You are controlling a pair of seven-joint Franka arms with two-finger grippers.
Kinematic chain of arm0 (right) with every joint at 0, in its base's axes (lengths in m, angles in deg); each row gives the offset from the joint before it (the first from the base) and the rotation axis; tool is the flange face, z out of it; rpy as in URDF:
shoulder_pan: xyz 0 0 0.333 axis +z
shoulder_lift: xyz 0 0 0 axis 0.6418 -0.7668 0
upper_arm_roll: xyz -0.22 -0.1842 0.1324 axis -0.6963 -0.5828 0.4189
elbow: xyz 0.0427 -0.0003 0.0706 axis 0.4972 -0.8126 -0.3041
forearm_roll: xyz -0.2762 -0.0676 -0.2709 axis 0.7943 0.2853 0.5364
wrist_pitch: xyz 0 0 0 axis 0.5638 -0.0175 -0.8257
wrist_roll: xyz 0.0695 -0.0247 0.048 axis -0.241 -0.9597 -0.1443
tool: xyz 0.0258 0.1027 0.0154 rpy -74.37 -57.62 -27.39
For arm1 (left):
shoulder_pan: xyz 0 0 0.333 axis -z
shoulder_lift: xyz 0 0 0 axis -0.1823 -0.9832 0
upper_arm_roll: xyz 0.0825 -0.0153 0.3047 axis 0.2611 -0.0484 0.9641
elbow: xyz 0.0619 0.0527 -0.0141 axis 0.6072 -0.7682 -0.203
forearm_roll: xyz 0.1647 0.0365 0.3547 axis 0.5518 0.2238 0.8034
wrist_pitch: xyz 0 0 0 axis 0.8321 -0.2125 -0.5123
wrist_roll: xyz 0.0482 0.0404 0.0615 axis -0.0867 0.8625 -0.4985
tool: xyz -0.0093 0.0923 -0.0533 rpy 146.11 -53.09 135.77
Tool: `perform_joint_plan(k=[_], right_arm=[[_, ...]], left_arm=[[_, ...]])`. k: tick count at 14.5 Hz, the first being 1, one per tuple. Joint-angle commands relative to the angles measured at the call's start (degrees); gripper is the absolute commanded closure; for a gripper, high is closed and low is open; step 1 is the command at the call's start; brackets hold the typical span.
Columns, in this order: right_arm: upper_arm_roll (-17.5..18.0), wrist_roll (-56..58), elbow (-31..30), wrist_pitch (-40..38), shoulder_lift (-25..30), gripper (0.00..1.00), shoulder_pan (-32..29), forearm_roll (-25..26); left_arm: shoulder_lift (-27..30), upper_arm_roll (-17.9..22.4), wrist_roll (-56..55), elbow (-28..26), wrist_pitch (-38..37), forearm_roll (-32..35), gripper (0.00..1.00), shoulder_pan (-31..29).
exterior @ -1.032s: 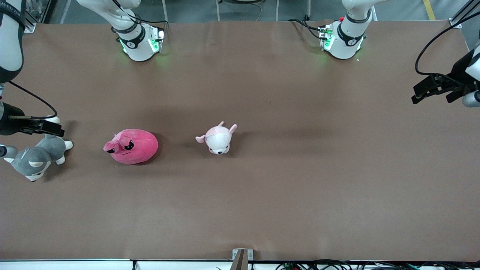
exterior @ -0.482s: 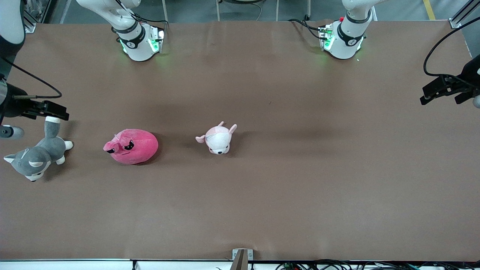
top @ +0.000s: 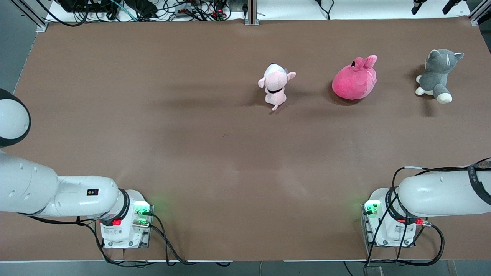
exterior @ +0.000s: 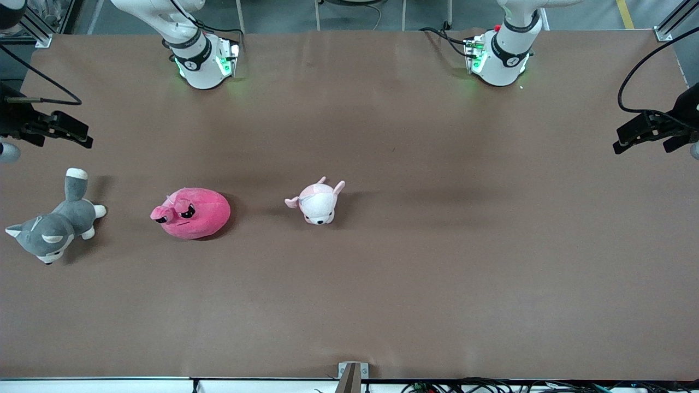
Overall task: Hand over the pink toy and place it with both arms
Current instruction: 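Open the right gripper and withdraw it from the pink plush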
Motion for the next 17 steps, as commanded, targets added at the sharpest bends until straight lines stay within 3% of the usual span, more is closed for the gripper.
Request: perform_joint_plan(k=[1,17], right_arm=[[0.18,0.11,-2.58,0.94,3.23,0.00,-0.21,0.56],[-0.09,0.55,-2.32,0.33,4.73,0.00,-0.38,-1.02]], left_arm=[[-0.12,2.18,0.82,0.96,-0.53,0.34,0.00,2.48],[-0.29,2.01,0.47,2.28,-0.27,0.17,0.00,1.86]])
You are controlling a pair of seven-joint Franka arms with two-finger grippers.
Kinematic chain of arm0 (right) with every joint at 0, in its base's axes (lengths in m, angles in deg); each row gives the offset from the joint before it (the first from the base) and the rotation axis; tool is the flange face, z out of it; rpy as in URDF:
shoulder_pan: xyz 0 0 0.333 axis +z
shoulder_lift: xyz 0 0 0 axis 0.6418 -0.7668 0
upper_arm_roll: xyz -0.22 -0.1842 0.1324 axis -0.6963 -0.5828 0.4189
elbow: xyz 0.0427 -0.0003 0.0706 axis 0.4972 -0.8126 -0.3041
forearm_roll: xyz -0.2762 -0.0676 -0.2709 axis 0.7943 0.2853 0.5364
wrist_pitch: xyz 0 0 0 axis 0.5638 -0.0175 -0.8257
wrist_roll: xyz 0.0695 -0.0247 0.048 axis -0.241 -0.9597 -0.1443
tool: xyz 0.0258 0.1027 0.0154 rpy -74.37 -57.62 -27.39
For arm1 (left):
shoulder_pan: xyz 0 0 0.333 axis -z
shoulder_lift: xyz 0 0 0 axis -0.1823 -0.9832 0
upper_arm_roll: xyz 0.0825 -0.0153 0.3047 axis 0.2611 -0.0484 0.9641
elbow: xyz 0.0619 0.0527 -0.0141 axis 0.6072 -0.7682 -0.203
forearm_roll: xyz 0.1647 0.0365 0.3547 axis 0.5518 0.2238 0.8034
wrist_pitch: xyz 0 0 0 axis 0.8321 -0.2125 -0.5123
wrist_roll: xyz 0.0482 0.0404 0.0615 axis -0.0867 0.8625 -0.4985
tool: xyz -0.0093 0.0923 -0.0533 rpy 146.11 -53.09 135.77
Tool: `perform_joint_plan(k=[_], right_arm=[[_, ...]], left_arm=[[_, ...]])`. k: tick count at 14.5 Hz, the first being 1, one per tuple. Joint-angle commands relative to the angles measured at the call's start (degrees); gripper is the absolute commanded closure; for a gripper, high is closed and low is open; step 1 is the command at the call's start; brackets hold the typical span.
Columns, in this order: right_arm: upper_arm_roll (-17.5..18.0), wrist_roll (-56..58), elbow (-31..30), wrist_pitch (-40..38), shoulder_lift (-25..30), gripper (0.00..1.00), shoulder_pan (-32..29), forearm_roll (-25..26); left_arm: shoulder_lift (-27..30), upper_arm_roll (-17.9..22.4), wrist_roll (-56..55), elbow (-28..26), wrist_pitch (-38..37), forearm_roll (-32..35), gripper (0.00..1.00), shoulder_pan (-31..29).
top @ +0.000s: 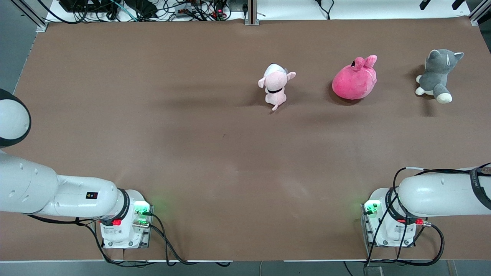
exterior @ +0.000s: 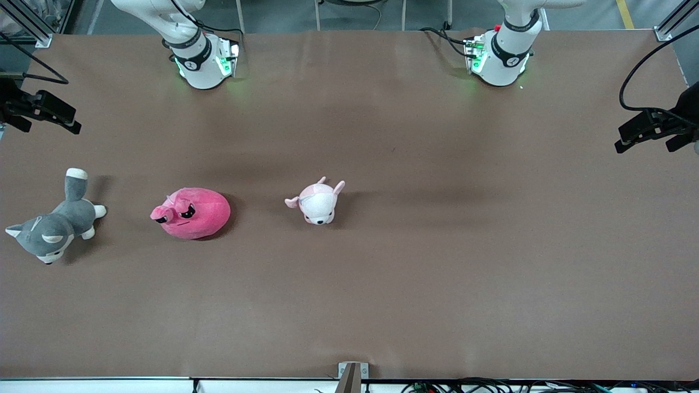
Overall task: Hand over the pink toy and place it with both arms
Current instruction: 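Open the right gripper and withdraw it from the pink plush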
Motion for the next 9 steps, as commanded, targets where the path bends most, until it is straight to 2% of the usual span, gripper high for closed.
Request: perform_joint_plan(k=[1,9], right_arm=[[0.32,0.58,-1.67,0.55,1.68,0.00,-0.32,-0.77],[0.14,2.33,-1.67,0.37,1.77,0.00,-0.85,-2.35]], left_arm=[[-0.29,0.30,0.21,1.27,-0.26,0.25,0.00,-0.02],[-0.47,0.21,0.82,2.06,-0.26,-0.01,0.00,0.24]])
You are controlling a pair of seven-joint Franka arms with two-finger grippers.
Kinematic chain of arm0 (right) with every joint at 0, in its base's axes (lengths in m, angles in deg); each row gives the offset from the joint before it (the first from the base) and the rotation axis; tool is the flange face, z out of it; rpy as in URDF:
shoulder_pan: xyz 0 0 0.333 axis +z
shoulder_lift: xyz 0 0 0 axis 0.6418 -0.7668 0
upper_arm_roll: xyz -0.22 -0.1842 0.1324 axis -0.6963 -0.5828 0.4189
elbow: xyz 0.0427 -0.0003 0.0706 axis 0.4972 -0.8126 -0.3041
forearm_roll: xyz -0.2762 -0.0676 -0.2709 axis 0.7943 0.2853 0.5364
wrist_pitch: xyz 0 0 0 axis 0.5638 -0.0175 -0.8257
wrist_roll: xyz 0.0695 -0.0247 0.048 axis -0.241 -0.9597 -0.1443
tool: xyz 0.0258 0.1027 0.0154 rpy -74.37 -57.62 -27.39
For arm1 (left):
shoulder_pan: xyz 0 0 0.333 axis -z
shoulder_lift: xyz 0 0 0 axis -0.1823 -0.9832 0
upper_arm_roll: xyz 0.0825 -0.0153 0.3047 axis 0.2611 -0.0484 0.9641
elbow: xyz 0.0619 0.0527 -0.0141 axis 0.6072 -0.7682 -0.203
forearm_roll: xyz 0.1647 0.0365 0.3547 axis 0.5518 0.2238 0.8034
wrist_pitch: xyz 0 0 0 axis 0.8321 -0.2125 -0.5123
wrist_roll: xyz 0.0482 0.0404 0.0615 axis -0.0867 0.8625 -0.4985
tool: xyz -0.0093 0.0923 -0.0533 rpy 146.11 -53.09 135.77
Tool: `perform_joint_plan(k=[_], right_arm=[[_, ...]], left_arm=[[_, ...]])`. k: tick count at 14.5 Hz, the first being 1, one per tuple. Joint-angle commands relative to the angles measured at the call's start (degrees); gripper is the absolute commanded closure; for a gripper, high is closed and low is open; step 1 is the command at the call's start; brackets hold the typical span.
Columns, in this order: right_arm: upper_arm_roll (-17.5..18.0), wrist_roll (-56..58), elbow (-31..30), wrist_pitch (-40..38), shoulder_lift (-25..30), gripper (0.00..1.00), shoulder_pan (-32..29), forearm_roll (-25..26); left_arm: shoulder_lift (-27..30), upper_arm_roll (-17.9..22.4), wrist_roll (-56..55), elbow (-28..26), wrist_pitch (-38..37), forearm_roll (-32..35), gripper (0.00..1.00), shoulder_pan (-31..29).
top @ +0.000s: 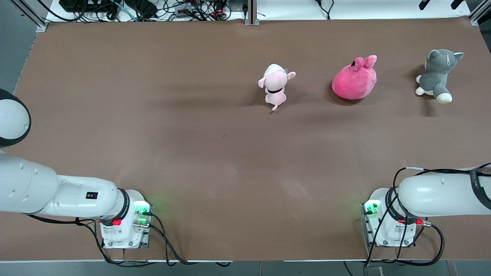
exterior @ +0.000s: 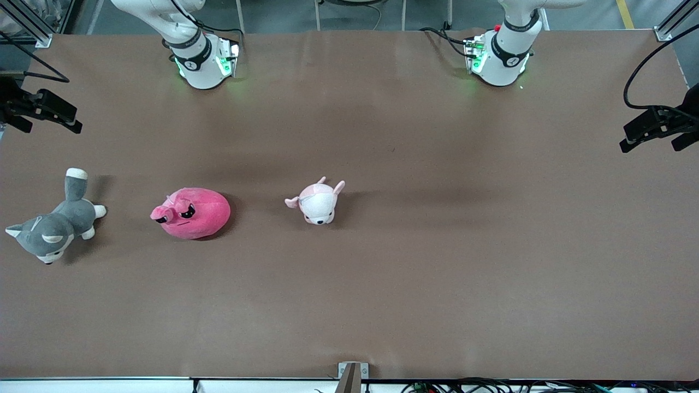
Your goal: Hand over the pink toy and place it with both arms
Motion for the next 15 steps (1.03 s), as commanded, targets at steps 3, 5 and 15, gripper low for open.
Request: perform_joint_plan(k=[3,5,15], right_arm=[[0.11,1.46,-1.67,0.31,1.72,0.00,-0.76,-1.63],[0.11,3.39,-1.58,0.40,1.72,0.00,-0.67,-0.84],[0.20,3.66,-1.76,-0.13,1.81,0.00,-0.67,1.01]], left_arm=[[-0.46,0.10,0.76,1.09,-0.27,0.52,0.00,0.84],[-0.38,0.01,0.76,1.09,-0.27,0.52,0.00,0.84],[-0.46,0.01,2.70,1.09,-0.09,0.87,0.00,0.84]])
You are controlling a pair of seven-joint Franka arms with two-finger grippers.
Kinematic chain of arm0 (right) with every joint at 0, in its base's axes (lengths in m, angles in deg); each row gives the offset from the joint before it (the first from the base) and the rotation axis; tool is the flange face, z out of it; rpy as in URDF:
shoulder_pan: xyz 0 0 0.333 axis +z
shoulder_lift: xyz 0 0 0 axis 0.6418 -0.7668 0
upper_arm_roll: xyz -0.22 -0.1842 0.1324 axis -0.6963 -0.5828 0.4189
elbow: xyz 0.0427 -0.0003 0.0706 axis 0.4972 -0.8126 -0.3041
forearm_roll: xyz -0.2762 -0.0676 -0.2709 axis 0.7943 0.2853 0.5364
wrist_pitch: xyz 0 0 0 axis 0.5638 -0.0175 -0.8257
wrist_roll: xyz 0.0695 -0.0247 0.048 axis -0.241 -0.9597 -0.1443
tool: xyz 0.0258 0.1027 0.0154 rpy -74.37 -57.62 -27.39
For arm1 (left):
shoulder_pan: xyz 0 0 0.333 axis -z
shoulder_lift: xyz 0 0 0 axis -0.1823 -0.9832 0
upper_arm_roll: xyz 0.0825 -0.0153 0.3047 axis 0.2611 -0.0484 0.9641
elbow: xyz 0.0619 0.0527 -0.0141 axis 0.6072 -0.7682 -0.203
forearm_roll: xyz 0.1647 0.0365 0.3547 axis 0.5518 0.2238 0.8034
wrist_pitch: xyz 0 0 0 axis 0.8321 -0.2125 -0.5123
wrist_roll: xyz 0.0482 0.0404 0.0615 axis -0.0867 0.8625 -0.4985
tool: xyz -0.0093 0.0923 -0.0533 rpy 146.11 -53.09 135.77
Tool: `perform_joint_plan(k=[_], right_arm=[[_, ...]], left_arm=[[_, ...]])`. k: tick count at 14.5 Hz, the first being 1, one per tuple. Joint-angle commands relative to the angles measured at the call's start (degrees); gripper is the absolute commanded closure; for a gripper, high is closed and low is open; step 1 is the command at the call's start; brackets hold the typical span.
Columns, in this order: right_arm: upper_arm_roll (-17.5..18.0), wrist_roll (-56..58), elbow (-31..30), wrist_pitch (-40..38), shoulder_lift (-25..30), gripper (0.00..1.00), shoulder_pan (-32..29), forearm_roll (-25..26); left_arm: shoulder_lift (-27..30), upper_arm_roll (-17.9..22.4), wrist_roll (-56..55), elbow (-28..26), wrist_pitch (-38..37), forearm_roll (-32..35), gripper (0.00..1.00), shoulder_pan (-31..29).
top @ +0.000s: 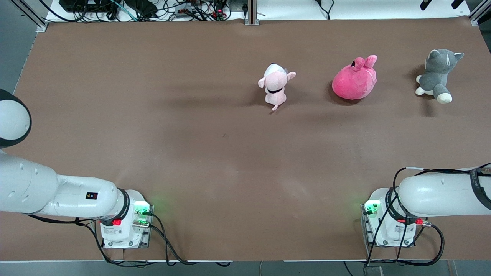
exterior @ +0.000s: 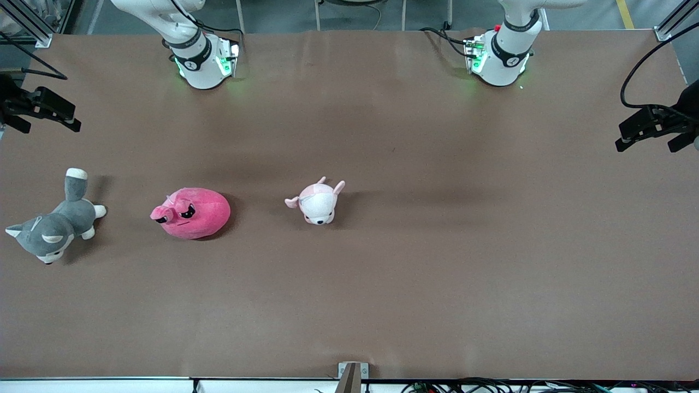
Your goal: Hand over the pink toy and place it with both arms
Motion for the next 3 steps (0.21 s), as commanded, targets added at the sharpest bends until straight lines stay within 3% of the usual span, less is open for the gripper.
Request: perform_joint_plan(k=[1,3], right_arm=[[0.46,0.81,-1.75,-0.01,1.72,0.00,-0.66,0.86],[0.46,0.72,-1.84,-0.02,1.72,0.00,-0.66,0.86]], left_arm=[[-0.36,0.14,0.82,1.08,-0.09,0.78,0.00,0.27],[-0.36,0.14,0.82,1.08,-0.18,0.78,0.00,0.27]])
